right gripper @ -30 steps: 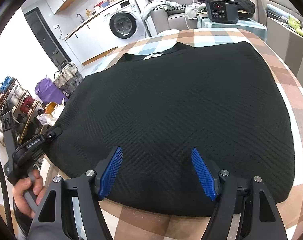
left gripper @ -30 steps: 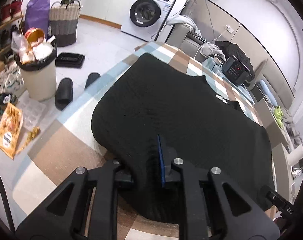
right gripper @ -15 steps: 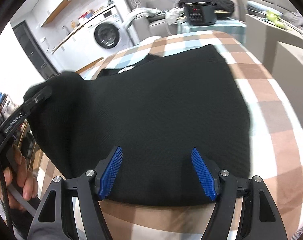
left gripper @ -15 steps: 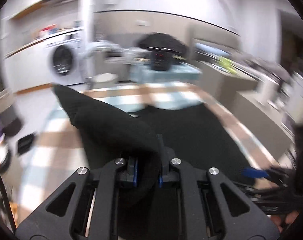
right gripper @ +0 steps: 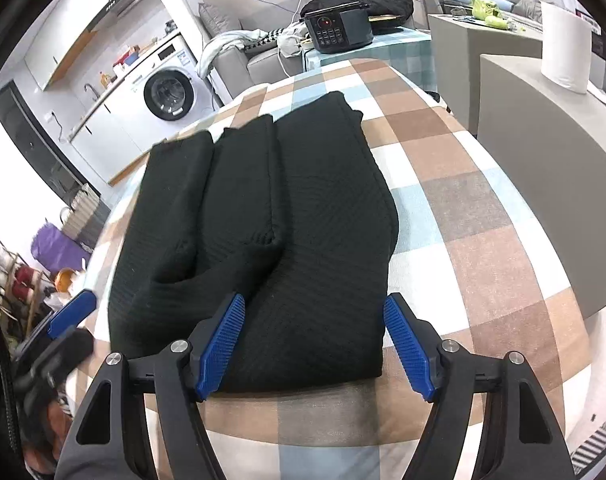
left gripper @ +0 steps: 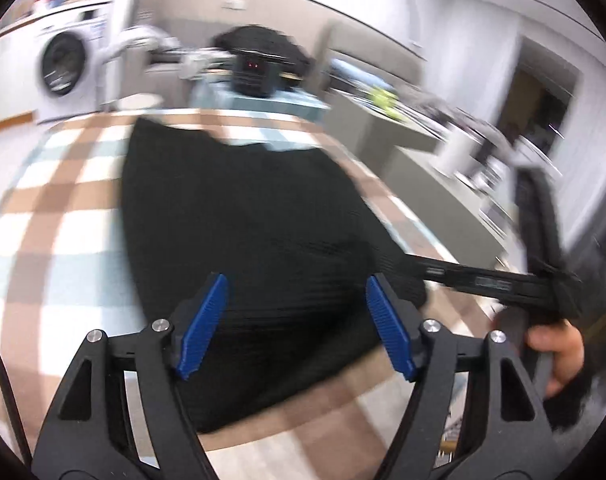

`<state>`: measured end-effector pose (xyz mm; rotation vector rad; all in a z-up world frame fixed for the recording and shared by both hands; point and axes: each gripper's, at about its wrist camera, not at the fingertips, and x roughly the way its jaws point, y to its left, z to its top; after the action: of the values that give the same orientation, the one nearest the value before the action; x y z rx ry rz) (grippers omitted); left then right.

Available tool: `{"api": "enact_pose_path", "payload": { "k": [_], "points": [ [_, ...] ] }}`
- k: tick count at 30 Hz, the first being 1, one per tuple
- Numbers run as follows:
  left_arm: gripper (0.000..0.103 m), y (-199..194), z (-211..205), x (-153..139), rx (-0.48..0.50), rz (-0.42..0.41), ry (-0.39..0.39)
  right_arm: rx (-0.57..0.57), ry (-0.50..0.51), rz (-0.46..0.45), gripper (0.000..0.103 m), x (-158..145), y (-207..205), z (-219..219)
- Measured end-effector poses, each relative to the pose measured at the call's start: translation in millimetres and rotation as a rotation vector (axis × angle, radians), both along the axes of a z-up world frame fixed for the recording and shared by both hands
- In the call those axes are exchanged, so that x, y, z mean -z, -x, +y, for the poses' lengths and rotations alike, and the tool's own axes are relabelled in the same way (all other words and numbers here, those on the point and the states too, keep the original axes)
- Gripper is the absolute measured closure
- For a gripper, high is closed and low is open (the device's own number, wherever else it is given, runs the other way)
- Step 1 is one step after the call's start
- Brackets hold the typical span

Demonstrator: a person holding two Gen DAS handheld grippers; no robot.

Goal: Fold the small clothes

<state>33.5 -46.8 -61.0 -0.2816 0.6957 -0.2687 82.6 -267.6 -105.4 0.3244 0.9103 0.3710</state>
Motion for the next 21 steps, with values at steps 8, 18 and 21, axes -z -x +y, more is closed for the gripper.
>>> {"api": "enact_pose_path", "payload": {
  "k": [8, 18, 21],
  "points": [
    [0.033, -17.4, 75.7, 31.6, -0.181, 0.113, 0.043, -0.116, -0.151, 0.047, 0.034, 1.6, -9.9, 30.7],
    [0.033, -22.1, 79.8, 46.6, -0.211, 0.134, 0.051, -0.119, -0.169, 0.071, 0.097, -6.2, -11.4, 52.1],
    [0.033, -15.2, 71.4, 36.6, -0.202, 0.129, 0.071, -0.154, -0.237, 0.064, 0.098, -29.4, 18.0, 35.4]
  ]
}}
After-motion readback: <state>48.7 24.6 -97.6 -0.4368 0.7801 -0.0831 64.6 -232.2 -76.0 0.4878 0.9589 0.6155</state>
